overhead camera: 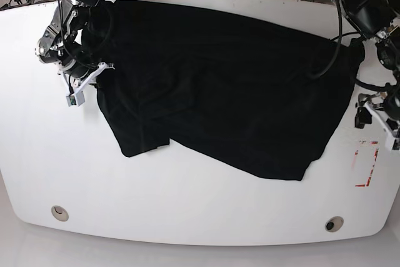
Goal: Fold the T-shirt properly
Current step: 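Move the left gripper along the shirt edge and grasp it lower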
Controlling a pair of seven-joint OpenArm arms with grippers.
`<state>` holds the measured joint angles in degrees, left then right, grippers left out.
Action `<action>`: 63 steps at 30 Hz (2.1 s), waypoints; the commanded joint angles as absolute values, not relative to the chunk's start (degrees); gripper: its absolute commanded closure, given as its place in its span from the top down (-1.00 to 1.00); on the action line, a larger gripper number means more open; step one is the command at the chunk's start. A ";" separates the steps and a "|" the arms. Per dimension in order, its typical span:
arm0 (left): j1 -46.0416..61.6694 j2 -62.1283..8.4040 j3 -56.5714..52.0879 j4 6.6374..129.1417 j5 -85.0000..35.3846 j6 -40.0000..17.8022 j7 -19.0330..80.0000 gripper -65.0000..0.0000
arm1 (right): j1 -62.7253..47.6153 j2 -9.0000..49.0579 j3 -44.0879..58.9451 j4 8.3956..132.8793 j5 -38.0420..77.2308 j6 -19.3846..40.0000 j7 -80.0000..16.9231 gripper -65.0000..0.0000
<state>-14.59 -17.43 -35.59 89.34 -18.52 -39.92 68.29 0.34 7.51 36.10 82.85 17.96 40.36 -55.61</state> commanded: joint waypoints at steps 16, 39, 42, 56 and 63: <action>-27.91 -15.52 -24.84 53.76 -12.70 -28.00 38.64 0.60 | 1.36 8.31 36.18 83.38 13.76 40.00 -56.92 -0.96; -31.87 -13.76 -14.99 40.57 -11.82 -28.09 32.04 0.60 | 1.27 8.22 36.18 83.38 14.20 40.00 -56.92 -0.96; -31.87 -13.05 -14.02 40.57 -11.82 -28.00 31.96 0.60 | 1.27 8.13 36.18 83.38 14.20 40.00 -56.92 -0.96; -31.87 -11.56 -13.76 40.57 -11.47 -27.74 31.87 0.37 | 1.27 8.13 36.18 83.38 14.20 40.00 -56.92 -0.97; -31.69 -11.65 -10.51 40.57 -11.47 -27.65 31.87 -0.84 | 1.27 8.13 36.18 83.38 14.20 40.00 -56.84 -1.00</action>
<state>-30.44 -11.35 -11.51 40.10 -11.53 -27.55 31.22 1.10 7.60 36.05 82.87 15.40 40.32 -55.53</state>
